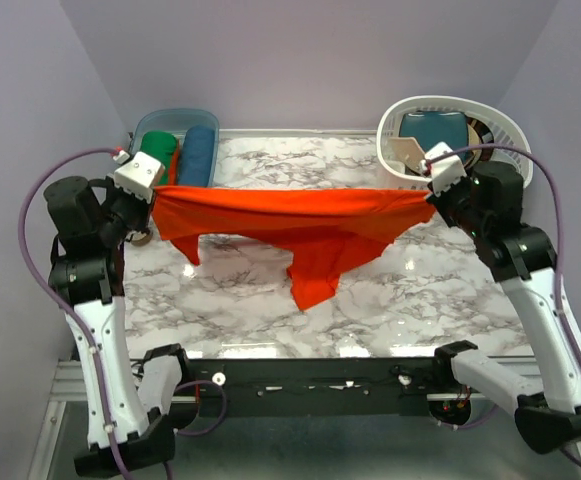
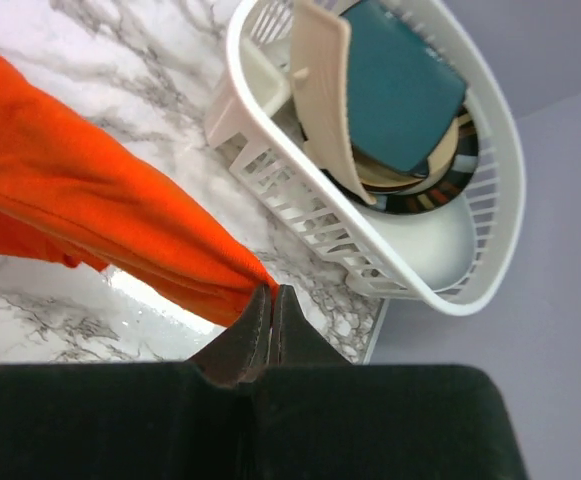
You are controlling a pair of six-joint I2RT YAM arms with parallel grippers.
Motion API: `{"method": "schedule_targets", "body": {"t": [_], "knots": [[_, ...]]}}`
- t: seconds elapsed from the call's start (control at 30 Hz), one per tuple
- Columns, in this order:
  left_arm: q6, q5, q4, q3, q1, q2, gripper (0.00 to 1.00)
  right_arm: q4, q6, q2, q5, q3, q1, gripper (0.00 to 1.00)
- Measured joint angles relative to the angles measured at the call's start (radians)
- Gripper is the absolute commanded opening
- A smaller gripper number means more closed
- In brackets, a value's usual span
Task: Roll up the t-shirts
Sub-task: Fold the T-shirt at the center of the board.
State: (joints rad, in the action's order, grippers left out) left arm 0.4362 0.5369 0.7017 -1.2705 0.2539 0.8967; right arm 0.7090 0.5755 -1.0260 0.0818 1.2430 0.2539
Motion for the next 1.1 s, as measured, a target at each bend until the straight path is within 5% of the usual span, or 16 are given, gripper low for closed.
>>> {"method": "schedule_targets", "body": {"t": [0.6,0.93,1.1], "knots": [[-0.045,-0.059,0.101,-0.166,-0.002,-0.380,0.00,0.281,-0.053,0.483,-0.121,0.342,-0.001,0.01],[-0.072,-0.118,0.065,-0.277,-0.023,-0.440,0.00,0.344,-0.122,0.476,-0.254,0.651,-0.042,0.01],[-0.062,-0.070,0.062,-0.216,-0.026,-0.415,0.00,0.278,-0.113,0.467,-0.300,0.501,-0.045,0.01]]}}
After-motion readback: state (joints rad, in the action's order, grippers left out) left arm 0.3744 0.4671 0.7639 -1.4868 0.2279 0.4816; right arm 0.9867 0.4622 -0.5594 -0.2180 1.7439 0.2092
